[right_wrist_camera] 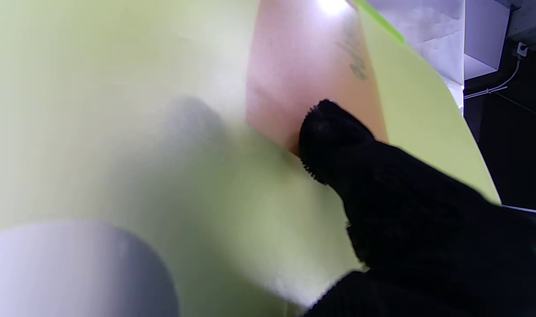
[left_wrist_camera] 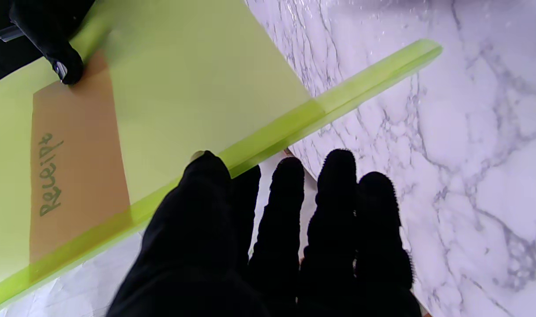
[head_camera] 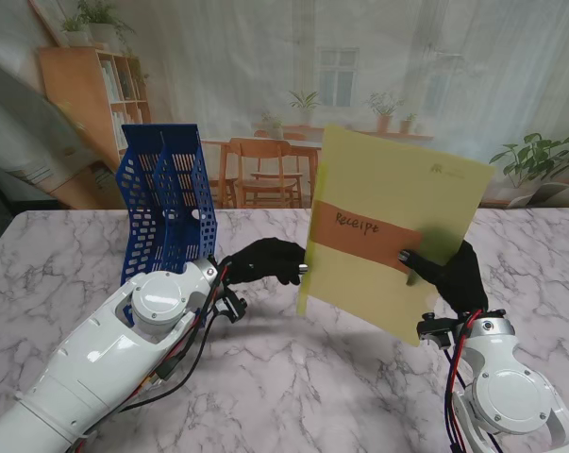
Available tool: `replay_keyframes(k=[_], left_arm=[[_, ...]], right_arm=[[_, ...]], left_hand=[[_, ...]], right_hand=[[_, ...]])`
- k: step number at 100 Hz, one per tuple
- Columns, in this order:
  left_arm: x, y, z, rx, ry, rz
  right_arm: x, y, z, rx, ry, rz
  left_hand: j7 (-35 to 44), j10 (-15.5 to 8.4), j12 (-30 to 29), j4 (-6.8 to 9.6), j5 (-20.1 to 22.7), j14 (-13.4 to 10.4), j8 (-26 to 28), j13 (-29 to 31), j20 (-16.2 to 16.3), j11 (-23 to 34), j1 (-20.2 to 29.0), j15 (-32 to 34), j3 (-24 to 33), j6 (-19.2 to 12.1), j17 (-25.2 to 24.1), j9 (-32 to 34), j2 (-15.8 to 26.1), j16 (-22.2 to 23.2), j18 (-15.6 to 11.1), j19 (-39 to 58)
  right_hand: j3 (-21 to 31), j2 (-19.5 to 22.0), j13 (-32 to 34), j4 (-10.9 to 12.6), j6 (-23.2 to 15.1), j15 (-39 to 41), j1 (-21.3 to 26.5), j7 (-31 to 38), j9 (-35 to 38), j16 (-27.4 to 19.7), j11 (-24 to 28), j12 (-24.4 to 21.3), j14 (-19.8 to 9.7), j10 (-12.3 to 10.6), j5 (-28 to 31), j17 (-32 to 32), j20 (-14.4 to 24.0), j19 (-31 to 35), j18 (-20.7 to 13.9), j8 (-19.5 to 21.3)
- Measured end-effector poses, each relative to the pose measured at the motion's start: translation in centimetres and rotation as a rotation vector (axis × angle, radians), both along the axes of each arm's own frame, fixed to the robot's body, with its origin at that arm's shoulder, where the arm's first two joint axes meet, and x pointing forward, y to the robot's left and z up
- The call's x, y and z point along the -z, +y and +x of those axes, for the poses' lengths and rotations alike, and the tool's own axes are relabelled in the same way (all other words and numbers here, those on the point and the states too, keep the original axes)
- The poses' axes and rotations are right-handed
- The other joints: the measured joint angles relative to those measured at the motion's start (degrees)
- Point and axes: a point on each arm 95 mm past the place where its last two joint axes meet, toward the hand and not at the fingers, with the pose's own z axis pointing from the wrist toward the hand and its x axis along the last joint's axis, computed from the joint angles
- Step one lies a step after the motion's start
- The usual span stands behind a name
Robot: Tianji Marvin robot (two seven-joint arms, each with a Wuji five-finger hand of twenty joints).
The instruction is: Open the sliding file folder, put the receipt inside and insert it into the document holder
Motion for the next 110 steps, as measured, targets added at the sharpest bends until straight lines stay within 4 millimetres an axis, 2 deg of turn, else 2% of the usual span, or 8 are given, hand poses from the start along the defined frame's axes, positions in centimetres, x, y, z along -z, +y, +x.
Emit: replay_keyframes(k=[11,23,32,49,68,110], left_arm=[[0.29,-0.34,-0.40,0.042,0.029,0.005],[0.33,-0.61,-0.54,0.062,0.035,0.010],[0.28,-0.67,-0.49,0.053,0.028,0.008],[0.14,-0.62,-0.29,0.035,0.015,0.008],[0.14,-0.56,-0.18,0.006,-0.011,0.006],[-0.16,-0.48,-0.14,-0.002,-0.054,0.027]], right_arm=[[0.01,0.00,0.00,0.003,0.001,0.000],[0.08,-0.01,0.01,0.007,0.002,0.002],[0.12,-0.03,0.01,0.008,0.003,0.004],[0.14,-0.07,-0.01,0.010,0.002,0.004],[0.19,-0.04,0.00,0.009,0.005,0.003],[0.49,-0.19,0.19,0.010,0.011,-0.088]], left_hand=[[-0.3,-0.1,0.0,0.00,0.0,-0.2,-1.7,0.0,0.0,-0.8,0.0,0.0,0.0,-0.8,0.0,0.0,0.0,0.0,-0.2,0.0],[1.8,-0.1,2.4,0.00,1.0,-0.4,-1.4,0.8,0.0,-0.8,3.7,0.3,-0.4,-0.8,0.4,2.3,0.0,0.2,-0.2,1.2],[3.8,-0.1,4.9,0.00,1.9,-0.5,-1.4,2.1,0.0,-0.5,3.6,1.9,-0.5,-0.8,1.5,4.8,0.0,0.8,-0.2,2.7],[4.2,-0.1,5.1,0.00,1.9,-0.7,-1.7,2.8,0.0,-0.4,3.6,2.5,-0.5,-0.8,2.2,5.0,-0.1,0.9,-0.3,2.8],[8.1,0.0,9.3,-0.02,1.9,-0.8,-1.0,5.0,0.1,1.2,3.5,6.4,-1.3,-0.8,4.2,7.2,-0.9,4.3,-0.3,5.8],[12.3,0.2,9.3,-0.03,2.5,-0.7,-2.1,8.7,0.6,2.6,3.4,7.8,-1.4,0.7,7.4,10.6,-3.0,5.2,0.5,7.8]], right_hand=[[0.0,0.0,0.0,0.0,0.0,0.0,0.0,0.0,0.0,0.0,0.0,0.0,0.0,0.0,0.0,0.0,0.0,0.0,0.0,0.0],[0.0,0.0,0.0,0.0,0.0,0.0,0.0,0.0,0.0,0.0,0.1,0.0,0.0,0.0,0.0,0.0,0.0,0.0,0.0,0.0],[0.0,0.0,0.0,0.0,0.0,0.0,0.0,0.0,0.0,0.0,0.1,0.0,0.0,0.0,0.0,0.0,0.0,0.0,0.0,0.0],[0.0,0.0,0.0,0.0,0.0,0.0,0.0,0.0,0.0,0.0,0.1,0.0,0.0,0.0,0.0,0.0,0.0,0.0,0.0,0.0],[0.0,0.0,0.0,0.0,0.0,0.0,0.0,0.0,0.0,0.0,0.1,0.0,0.0,0.0,-0.1,0.0,0.0,0.0,0.0,0.0],[0.0,0.0,0.0,0.0,0.0,0.0,-0.1,0.0,0.0,0.0,0.2,-0.1,0.0,0.0,-0.2,0.0,0.0,0.0,0.0,0.0]])
